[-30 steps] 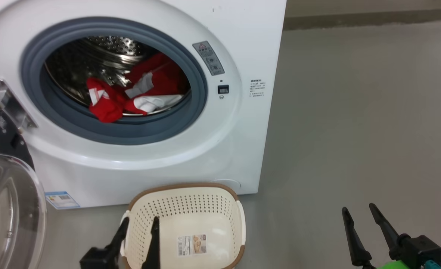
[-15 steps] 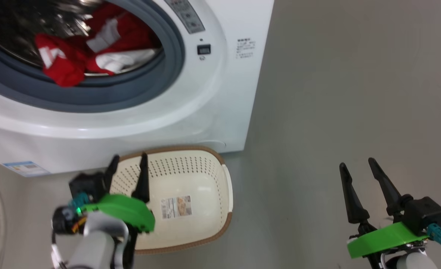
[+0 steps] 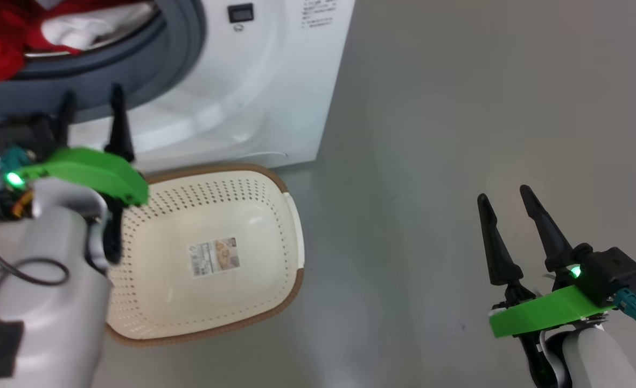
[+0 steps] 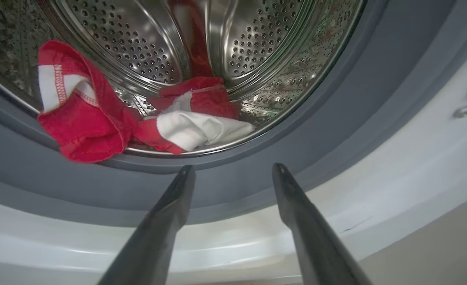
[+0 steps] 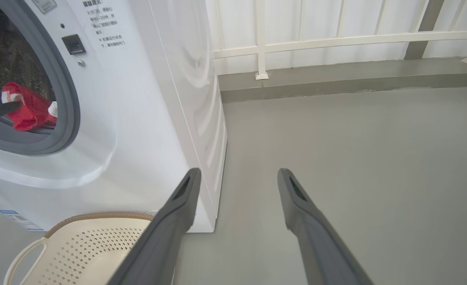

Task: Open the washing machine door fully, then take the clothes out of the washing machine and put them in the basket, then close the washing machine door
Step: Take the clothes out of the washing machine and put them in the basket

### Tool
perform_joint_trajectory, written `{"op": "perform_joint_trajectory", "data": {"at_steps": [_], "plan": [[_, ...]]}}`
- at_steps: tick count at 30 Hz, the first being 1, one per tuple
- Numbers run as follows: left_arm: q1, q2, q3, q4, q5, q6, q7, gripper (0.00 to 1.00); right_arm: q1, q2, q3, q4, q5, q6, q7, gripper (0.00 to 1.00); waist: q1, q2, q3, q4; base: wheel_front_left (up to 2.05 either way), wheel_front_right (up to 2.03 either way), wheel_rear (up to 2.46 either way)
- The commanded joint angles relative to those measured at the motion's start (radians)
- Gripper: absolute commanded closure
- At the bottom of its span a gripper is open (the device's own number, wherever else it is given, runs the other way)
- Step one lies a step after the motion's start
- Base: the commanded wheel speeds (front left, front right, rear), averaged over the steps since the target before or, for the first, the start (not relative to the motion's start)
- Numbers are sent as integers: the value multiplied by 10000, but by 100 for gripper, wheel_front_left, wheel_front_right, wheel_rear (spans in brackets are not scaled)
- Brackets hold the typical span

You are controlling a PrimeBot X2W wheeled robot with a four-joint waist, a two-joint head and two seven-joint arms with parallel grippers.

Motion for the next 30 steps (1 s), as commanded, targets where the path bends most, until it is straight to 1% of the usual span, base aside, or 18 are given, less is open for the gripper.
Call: {"op": "perform_joint_trajectory", "data": {"at_steps": [1, 9, 10, 15, 23, 26, 30], "plan": [[-516, 585, 325, 48, -15, -107, -136, 0, -195, -108, 316, -243, 115, 63, -65, 0, 0, -1, 579, -529, 0, 0, 0], [-2181, 1391, 480, 974, 46, -171, -211, 0, -450, -108, 637, -220, 396, 63, -65, 0, 0, -1, 1062, -976, 0, 0, 0], [-2181, 1391, 480, 974, 46, -171, -211, 0, -450, -108, 637, -220, 396, 63, -65, 0, 0, -1, 1062, -976, 0, 0, 0], [-3024, 1861, 555, 1445, -12, -324, -67, 0, -568, -108, 845, -190, 497, 63, -65, 0, 0, -1, 1330, -1243, 0, 0, 0], [-4199, 2422, 722, 2126, -274, -461, 651, 0, -815, -108, 1117, -144, 691, 63, -65, 0, 0, -1, 1759, -1604, 0, 0, 0], [-4468, 2607, 692, 2437, -298, -463, 1068, 0, -852, -108, 1197, -107, 729, 63, -65, 0, 0, -1, 1816, -1685, 0, 0, 0], [-4707, 2800, 587, 2856, -264, -356, 1721, 0, -862, -108, 1244, -88, 741, 63, -65, 0, 0, -1, 1866, -1754, 0, 0, 0]]}}
